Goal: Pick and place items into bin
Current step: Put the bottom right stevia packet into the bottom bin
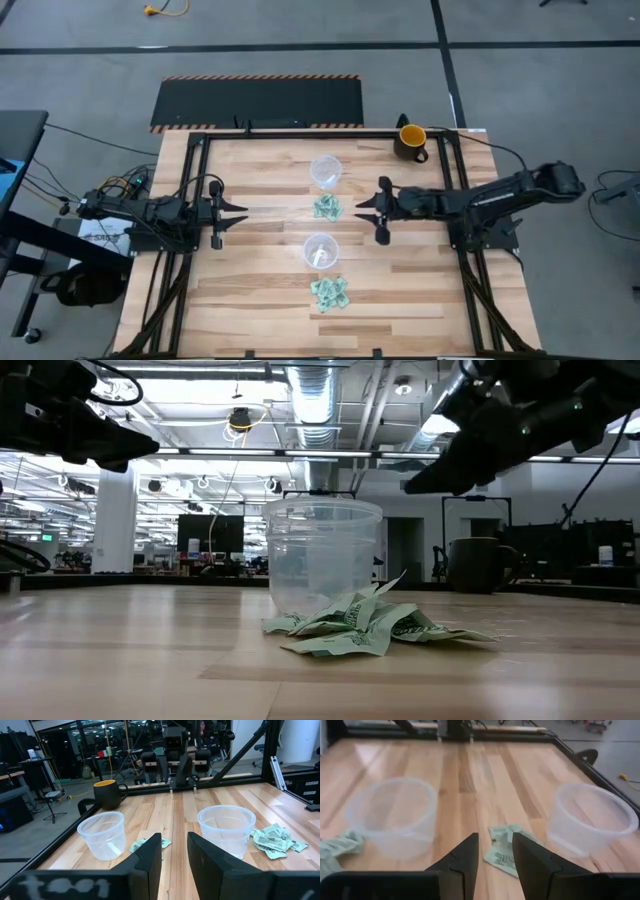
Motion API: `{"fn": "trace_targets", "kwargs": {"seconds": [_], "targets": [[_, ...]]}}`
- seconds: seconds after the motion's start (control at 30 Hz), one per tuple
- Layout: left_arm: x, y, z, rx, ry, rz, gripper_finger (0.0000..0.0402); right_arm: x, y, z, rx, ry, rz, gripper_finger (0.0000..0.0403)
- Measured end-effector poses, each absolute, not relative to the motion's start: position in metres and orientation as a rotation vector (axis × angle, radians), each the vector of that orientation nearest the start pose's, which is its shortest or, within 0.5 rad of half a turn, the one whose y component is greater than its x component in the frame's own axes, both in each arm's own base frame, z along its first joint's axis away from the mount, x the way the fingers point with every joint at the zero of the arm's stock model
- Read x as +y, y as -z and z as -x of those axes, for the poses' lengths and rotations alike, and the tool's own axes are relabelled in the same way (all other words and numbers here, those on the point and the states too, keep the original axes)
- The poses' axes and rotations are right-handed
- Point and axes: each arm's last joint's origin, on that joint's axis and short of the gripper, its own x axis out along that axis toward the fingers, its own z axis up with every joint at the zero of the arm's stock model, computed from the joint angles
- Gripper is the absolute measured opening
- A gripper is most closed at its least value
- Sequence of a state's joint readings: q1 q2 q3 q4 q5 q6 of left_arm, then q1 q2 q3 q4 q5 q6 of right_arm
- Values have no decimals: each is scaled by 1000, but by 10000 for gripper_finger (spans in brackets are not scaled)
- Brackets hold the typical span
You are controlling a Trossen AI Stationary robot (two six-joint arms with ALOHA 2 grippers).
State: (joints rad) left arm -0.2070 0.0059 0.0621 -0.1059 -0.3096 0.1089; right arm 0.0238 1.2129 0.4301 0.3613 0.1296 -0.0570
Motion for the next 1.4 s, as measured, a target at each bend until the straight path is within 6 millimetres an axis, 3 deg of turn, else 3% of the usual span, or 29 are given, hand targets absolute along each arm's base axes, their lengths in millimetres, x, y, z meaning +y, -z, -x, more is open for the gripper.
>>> {"fn": "trace_targets", "kwargs": {"seconds": [0.37,0.77,1.2,1.4], "targets": [[-10,-174,-92,53,-100,-121,84,3,-159,-240,534,51,128,113],[-10,-174,-92,53,-100,-121,84,4,-148,-267,636,-14,215,113],[-10,-174,-92,54,-101,-122,84,4,-155,-274,628,-50,349,113],[-10,-174,-92,54,-100,-122,84,-6,-154,-274,636,-39,409,113]]}}
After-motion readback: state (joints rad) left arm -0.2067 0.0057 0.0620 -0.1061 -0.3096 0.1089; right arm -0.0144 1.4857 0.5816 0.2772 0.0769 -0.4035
